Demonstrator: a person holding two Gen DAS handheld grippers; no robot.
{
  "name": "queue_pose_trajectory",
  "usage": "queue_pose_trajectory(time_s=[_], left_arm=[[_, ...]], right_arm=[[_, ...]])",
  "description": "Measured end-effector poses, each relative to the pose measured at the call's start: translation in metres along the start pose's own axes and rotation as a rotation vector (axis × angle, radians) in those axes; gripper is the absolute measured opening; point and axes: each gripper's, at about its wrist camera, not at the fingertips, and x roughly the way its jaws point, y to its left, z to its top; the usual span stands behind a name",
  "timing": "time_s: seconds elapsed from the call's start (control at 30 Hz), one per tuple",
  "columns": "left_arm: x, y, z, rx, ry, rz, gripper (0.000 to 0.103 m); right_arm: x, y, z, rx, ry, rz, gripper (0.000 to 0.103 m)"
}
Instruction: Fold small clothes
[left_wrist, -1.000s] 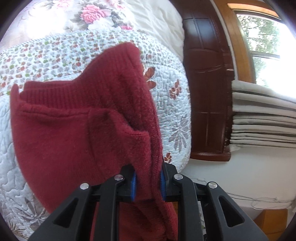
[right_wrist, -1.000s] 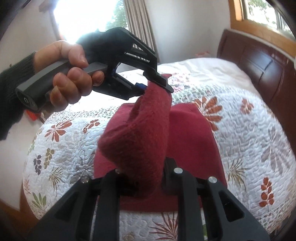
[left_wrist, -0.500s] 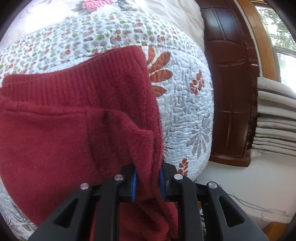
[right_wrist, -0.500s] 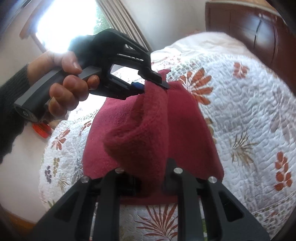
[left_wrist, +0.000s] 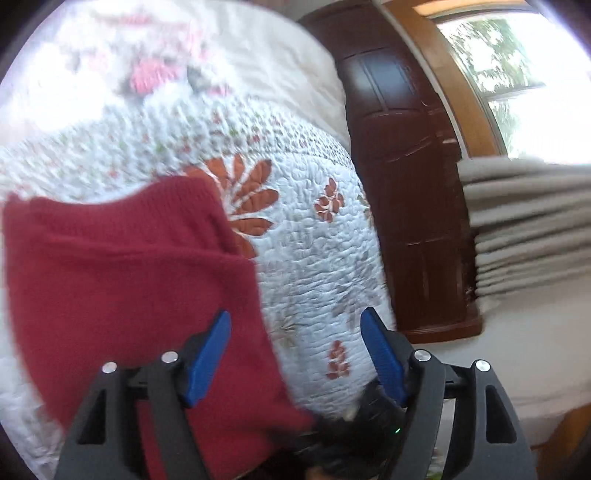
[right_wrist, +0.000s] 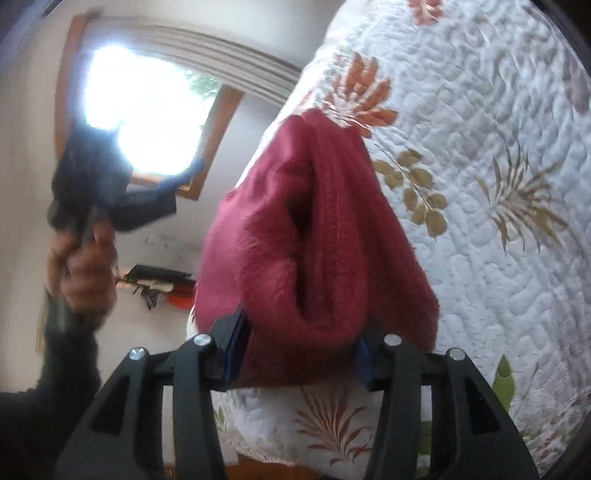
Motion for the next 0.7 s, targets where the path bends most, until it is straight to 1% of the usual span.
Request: queue_pose_trajectory(time_s=[0.03,0.1,0.13,0.17,0.2,0.23,0.27,0.3,0.33,0.37,0.4,0.43,0.47,0.5,0.53,0.57,0.63,0.67,0.7], left_arm=[[-0.007,-0.002,-0.009,0.032,-0.004,0.022,0.075],[-0.022,-0.007,-0.037,0.123,-0.009,0.066,0.078],[-0.025,-0.009,-0.052,0.157,-0.006,0.081,0.078],[-0.028,-0.008,-0.067,0.183,0.002,0.094,0.078],[-0.032,-0.005,-0.082,0.196,0.002,0.094,0.078],[-0.035,-0.003,-0.092,0.196,0.000,0.089,0.078],[-0.038,0.001,-0.103,0.193,-0.002,0.079,0.078],[-0.038,0.004,-0.116,0.190,-0.003,0.062,0.078],[-0.036,0.005,-0.124,0.199,0.000,0.055,0.078],[-0.033,0.006,-0.133,0.219,0.005,0.060,0.077],[-0.029,0.005,-0.142,0.243,0.010,0.076,0.076],[-0.027,0.004,-0.147,0.256,0.017,0.076,0.075],[-0.022,0.004,-0.154,0.258,0.030,0.050,0.073],[-0.018,0.005,-0.158,0.247,0.035,0.026,0.071],[-0.014,0.008,-0.160,0.238,0.040,0.018,0.071],[-0.010,0.010,-0.162,0.230,0.047,0.011,0.070],[-0.002,0.018,-0.164,0.213,0.057,0.019,0.070],[0.003,0.024,-0.166,0.198,0.071,0.022,0.068],[0.009,0.031,-0.167,0.181,0.086,0.034,0.062]], right_arm=[[-0.004,0.004,0.003,-0.025,0.017,-0.012,0.048],[-0.012,0.014,0.008,-0.079,0.038,-0.030,0.050],[-0.018,0.022,0.010,-0.126,0.041,-0.044,0.053],[-0.026,0.032,0.011,-0.188,0.041,-0.057,0.058],[-0.032,0.039,0.012,-0.235,0.043,-0.066,0.062],[-0.036,0.047,0.014,-0.279,0.043,-0.084,0.069],[-0.041,0.055,0.017,-0.331,0.042,-0.102,0.071],[-0.040,0.062,0.022,-0.373,0.062,-0.096,0.072],[-0.034,0.066,0.027,-0.388,0.093,-0.087,0.072],[-0.028,0.065,0.030,-0.396,0.121,-0.085,0.072],[-0.014,0.065,0.036,-0.411,0.176,-0.079,0.072],[0.000,0.061,0.039,-0.403,0.236,-0.073,0.067],[0.014,0.049,0.043,-0.348,0.309,-0.068,0.031],[0.023,0.039,0.045,-0.288,0.364,-0.041,0.017],[0.025,0.027,0.048,-0.236,0.393,0.007,0.017],[0.022,0.019,0.050,-0.228,0.398,0.024,0.017],[0.019,-0.002,0.052,-0.178,0.401,0.021,0.016],[0.023,-0.020,0.050,-0.140,0.419,0.003,0.016],[0.027,-0.031,0.046,-0.126,0.436,-0.026,0.016]])
